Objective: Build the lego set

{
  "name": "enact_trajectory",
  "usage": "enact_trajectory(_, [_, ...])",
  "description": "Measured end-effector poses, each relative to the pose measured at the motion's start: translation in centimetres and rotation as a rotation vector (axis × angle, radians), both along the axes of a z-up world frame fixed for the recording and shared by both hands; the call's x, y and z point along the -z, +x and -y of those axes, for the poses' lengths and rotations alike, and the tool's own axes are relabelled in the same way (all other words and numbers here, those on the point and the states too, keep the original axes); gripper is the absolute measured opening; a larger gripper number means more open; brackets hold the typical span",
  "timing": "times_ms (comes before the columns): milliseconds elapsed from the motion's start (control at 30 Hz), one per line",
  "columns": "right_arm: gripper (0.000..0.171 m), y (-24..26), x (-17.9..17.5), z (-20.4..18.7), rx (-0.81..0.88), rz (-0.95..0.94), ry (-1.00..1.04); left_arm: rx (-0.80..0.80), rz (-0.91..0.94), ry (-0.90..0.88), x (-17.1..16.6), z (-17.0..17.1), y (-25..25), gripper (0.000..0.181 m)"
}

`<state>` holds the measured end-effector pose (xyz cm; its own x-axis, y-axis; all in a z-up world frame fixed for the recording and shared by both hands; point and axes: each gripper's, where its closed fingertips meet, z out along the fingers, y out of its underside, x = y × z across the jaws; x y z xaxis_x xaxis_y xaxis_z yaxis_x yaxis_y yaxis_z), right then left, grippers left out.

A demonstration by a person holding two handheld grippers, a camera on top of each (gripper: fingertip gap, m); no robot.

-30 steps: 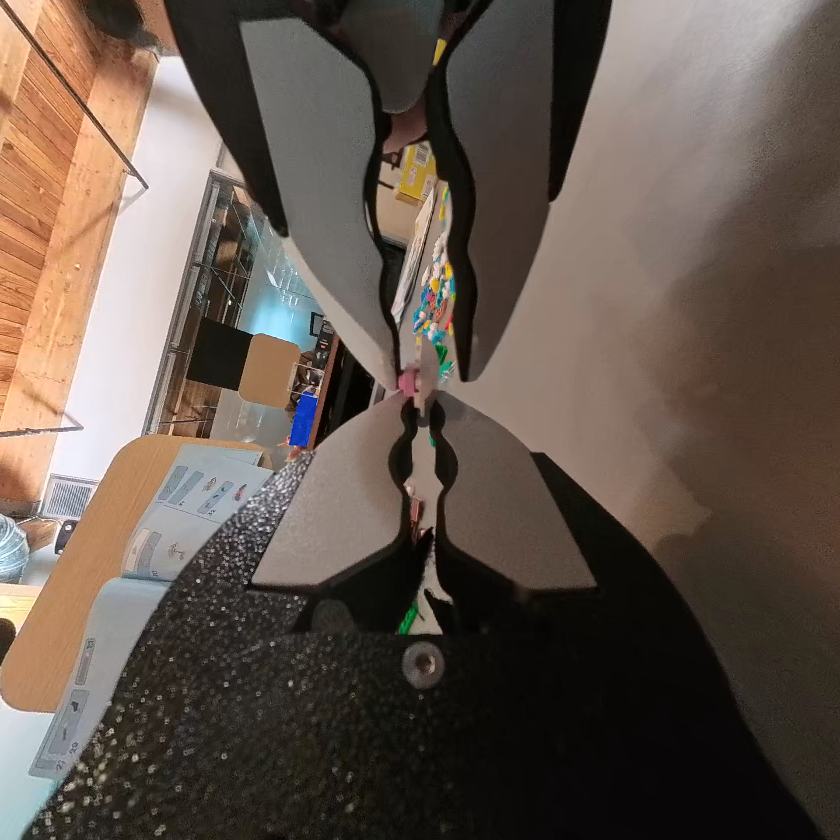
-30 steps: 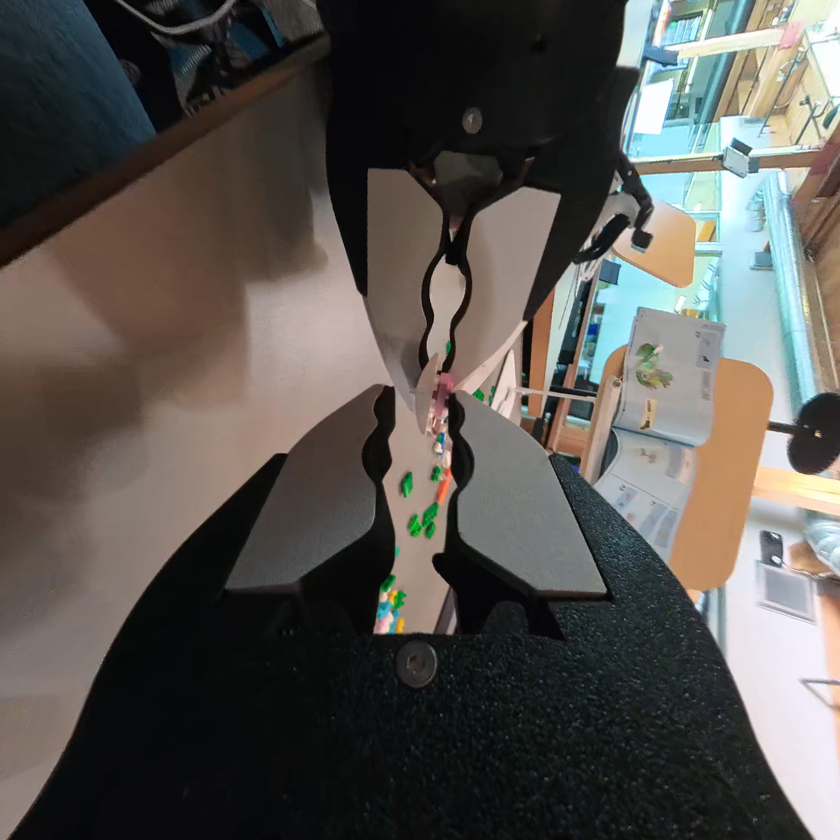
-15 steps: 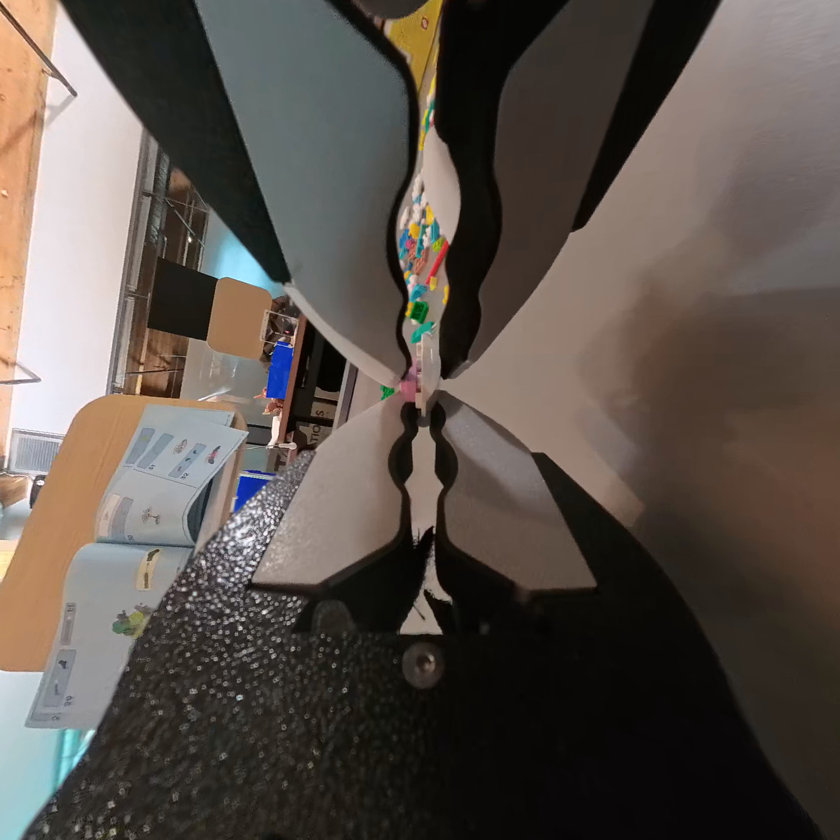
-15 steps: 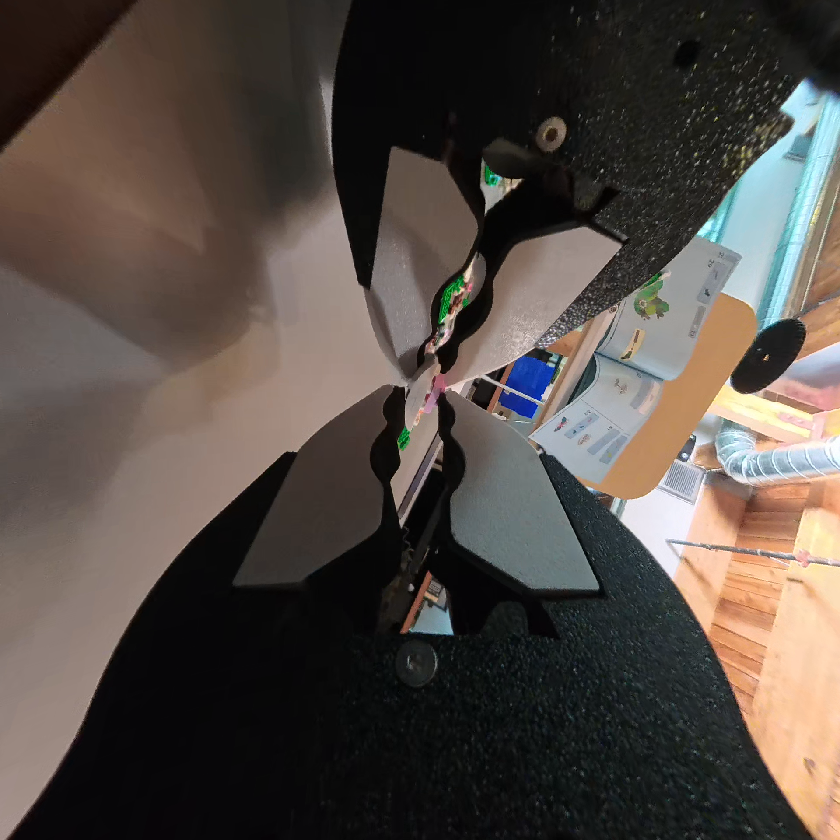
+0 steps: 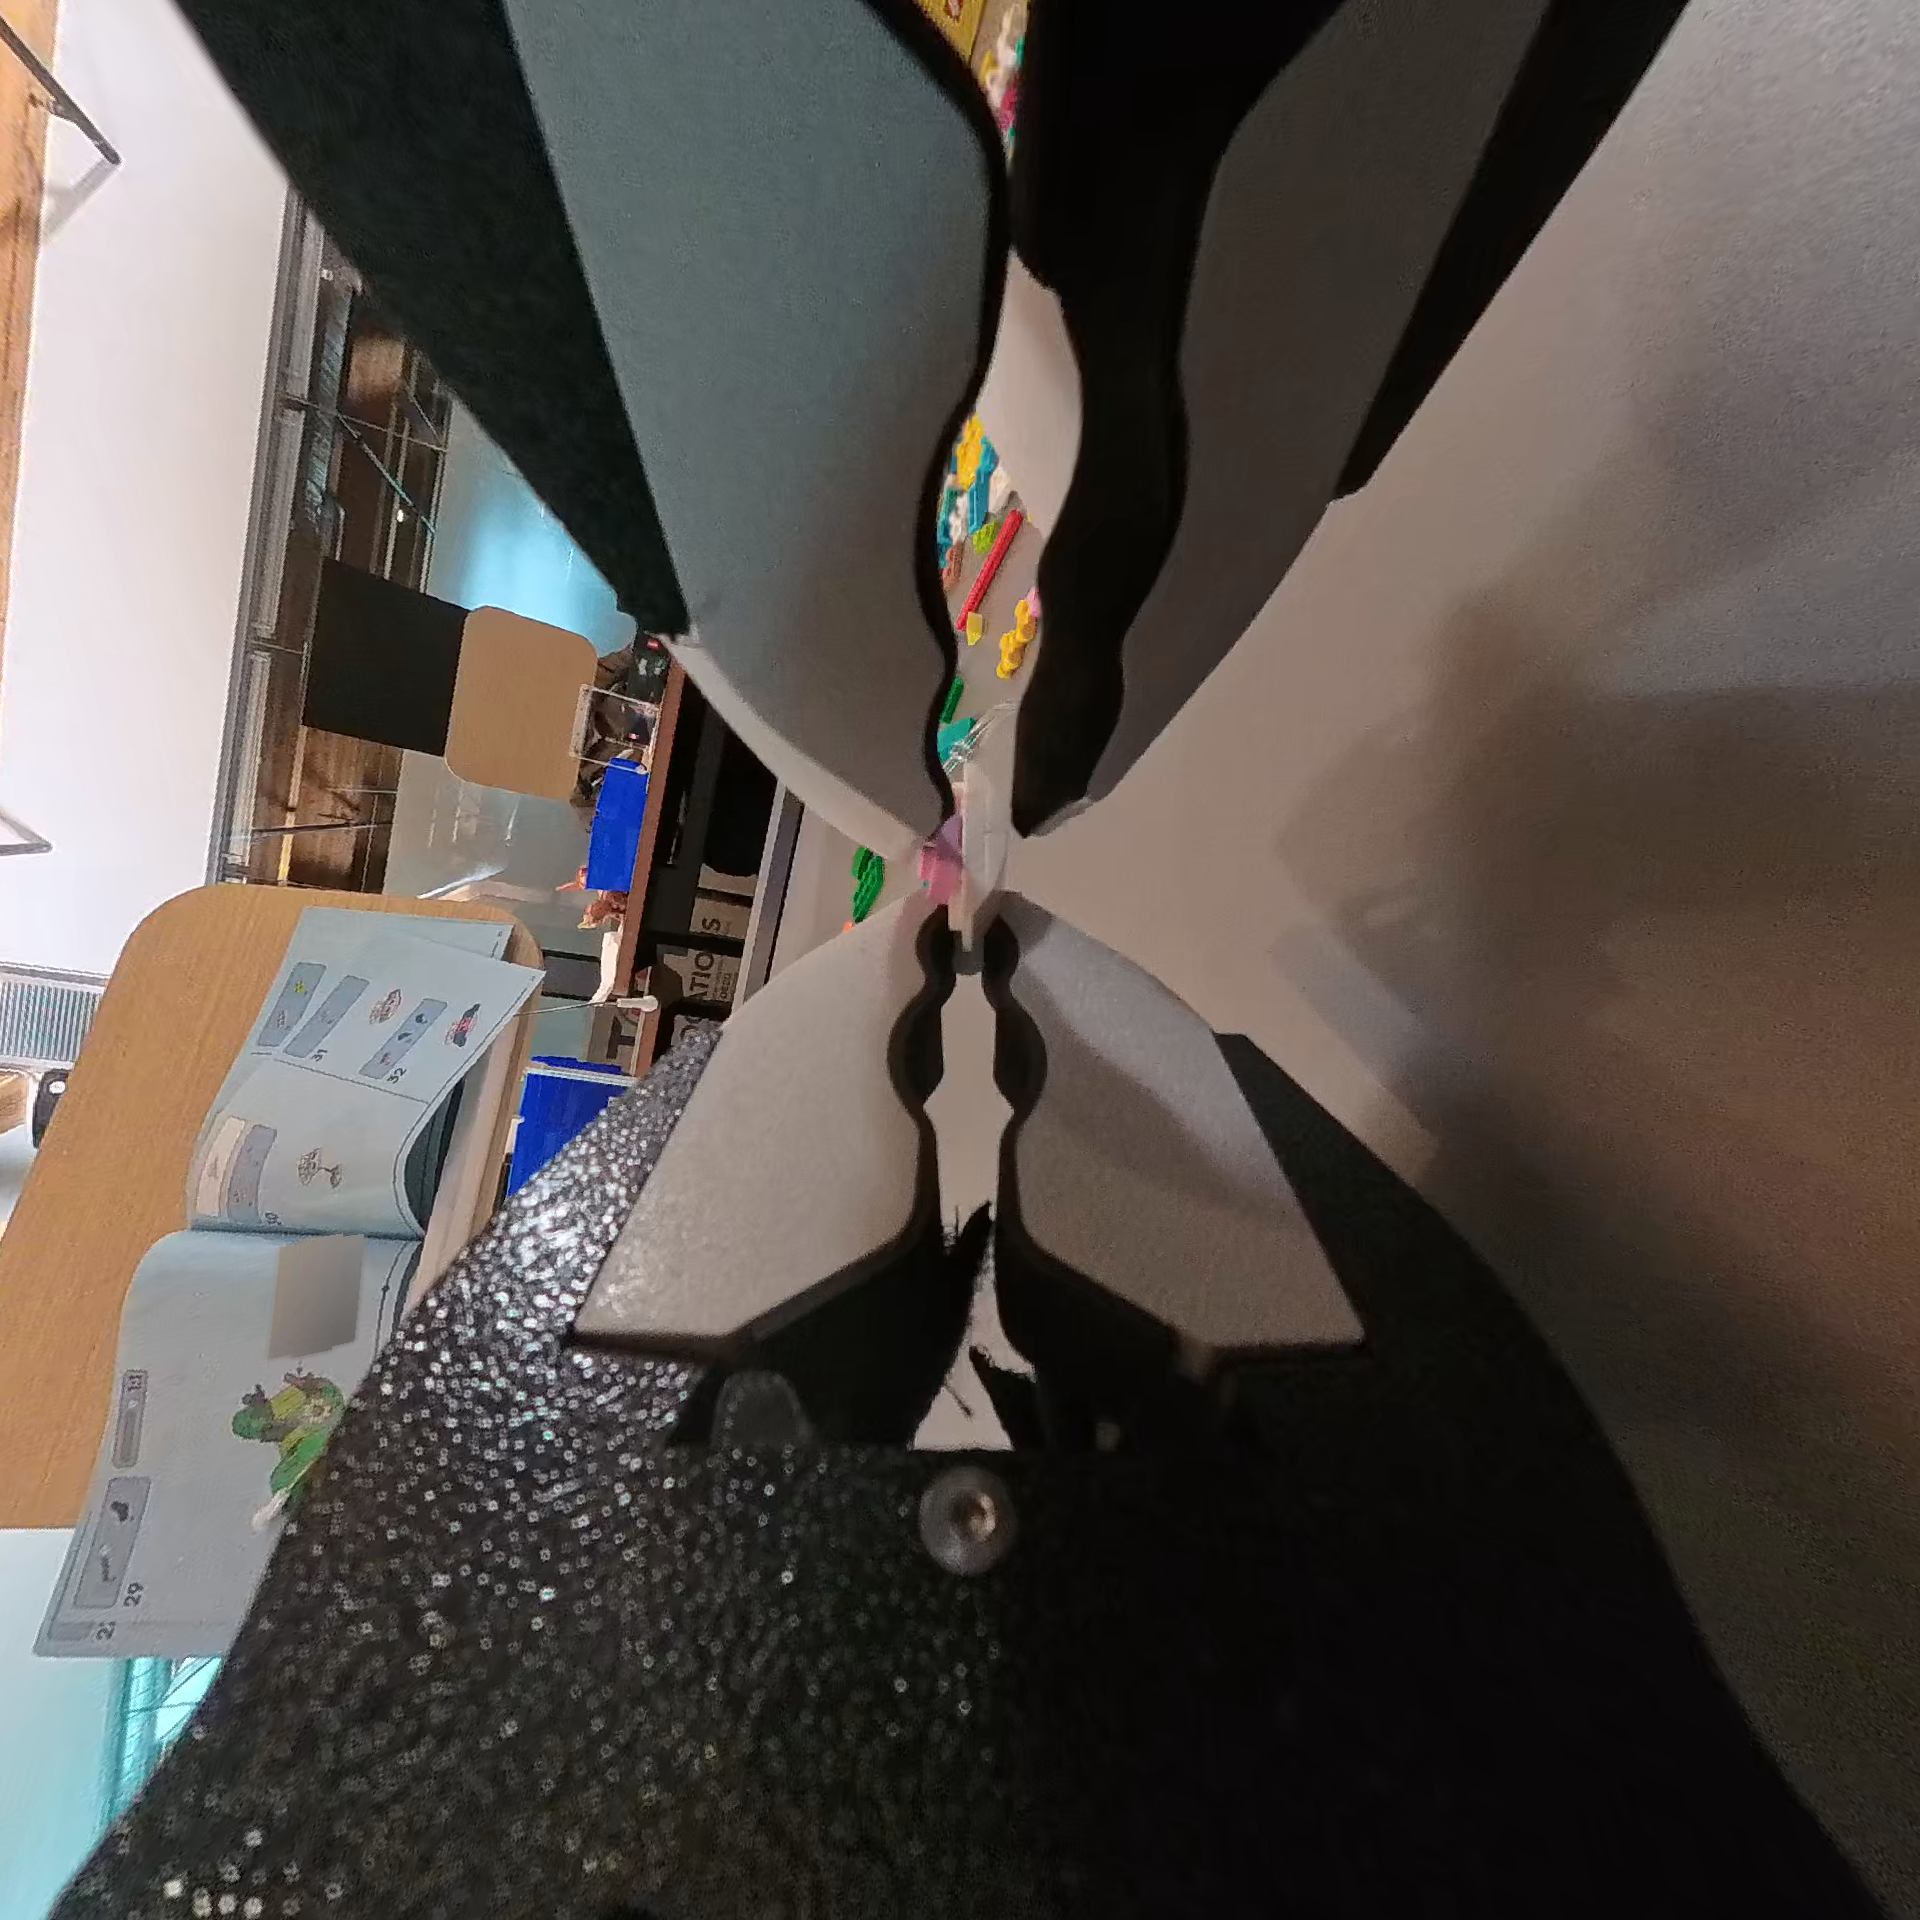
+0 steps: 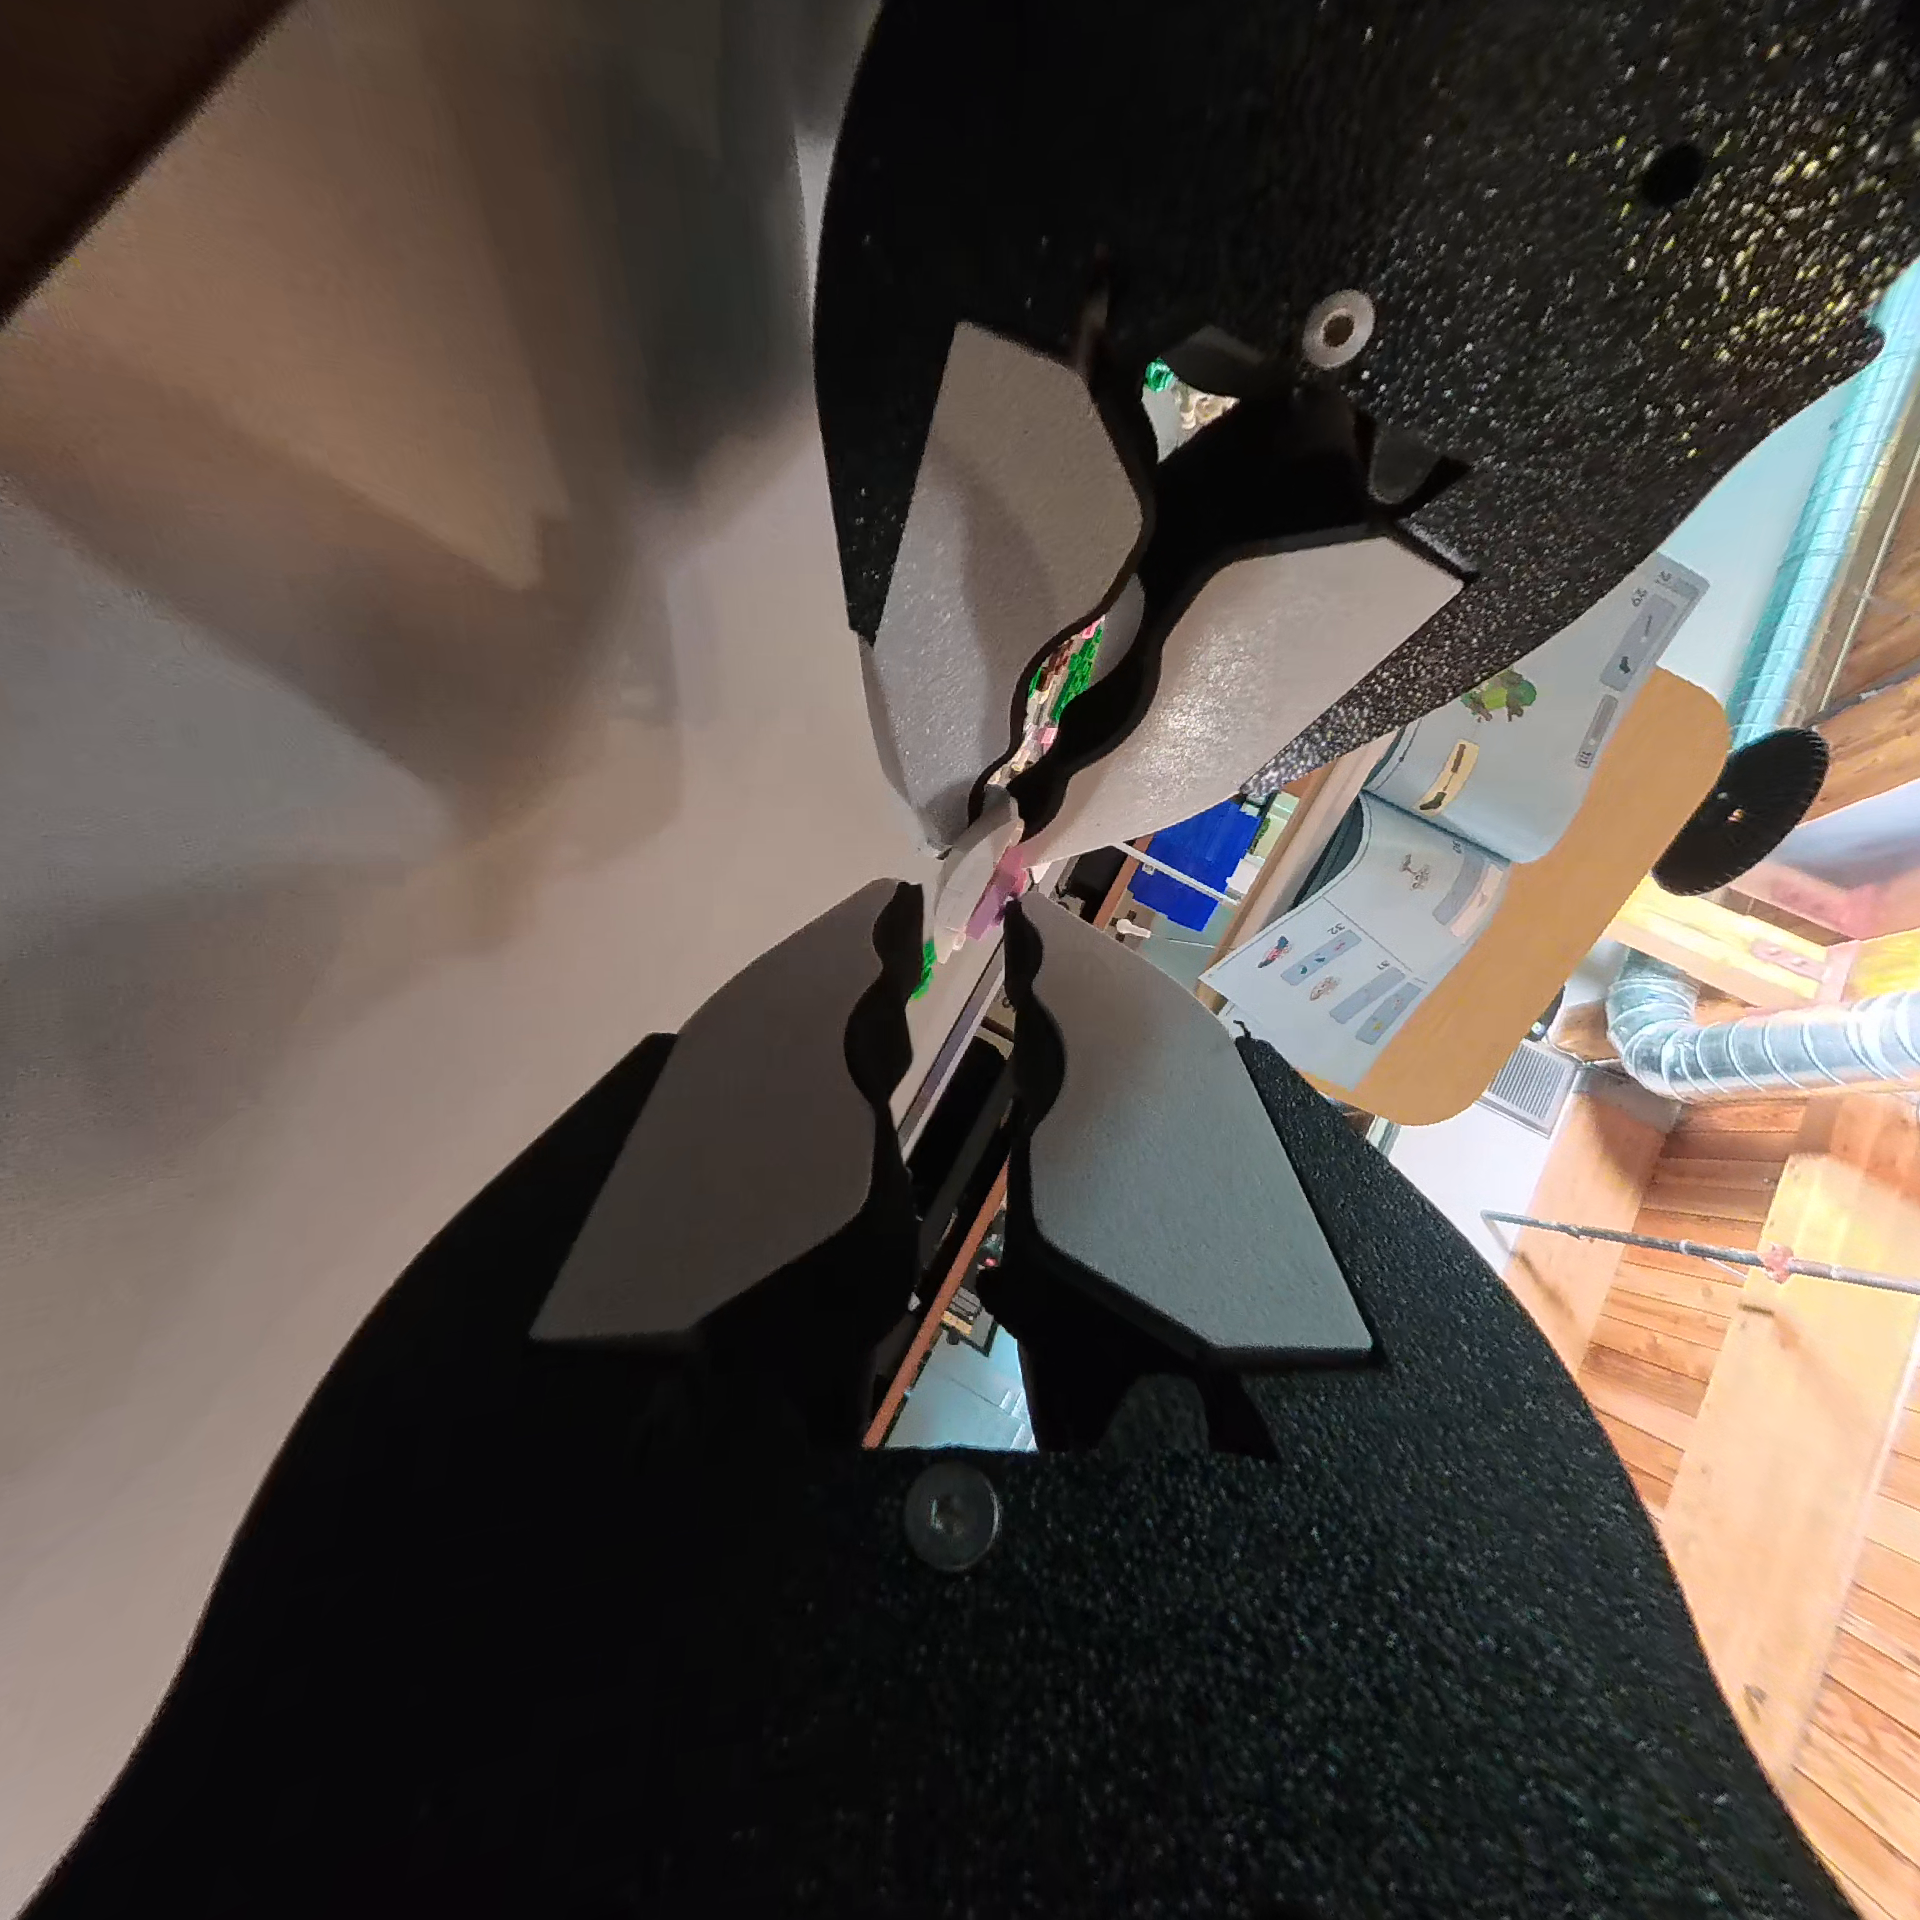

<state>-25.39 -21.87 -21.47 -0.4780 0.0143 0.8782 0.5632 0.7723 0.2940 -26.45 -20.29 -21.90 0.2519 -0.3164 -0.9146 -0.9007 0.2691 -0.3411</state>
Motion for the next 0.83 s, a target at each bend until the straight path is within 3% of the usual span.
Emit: enact_trajectory(833, [0.012, 0.02, 0.57, -0.1, -0.048, 0.037, -0.105, 0.03, 0.013, -0.085, 0.88, 0.19, 0.12, 0.005])
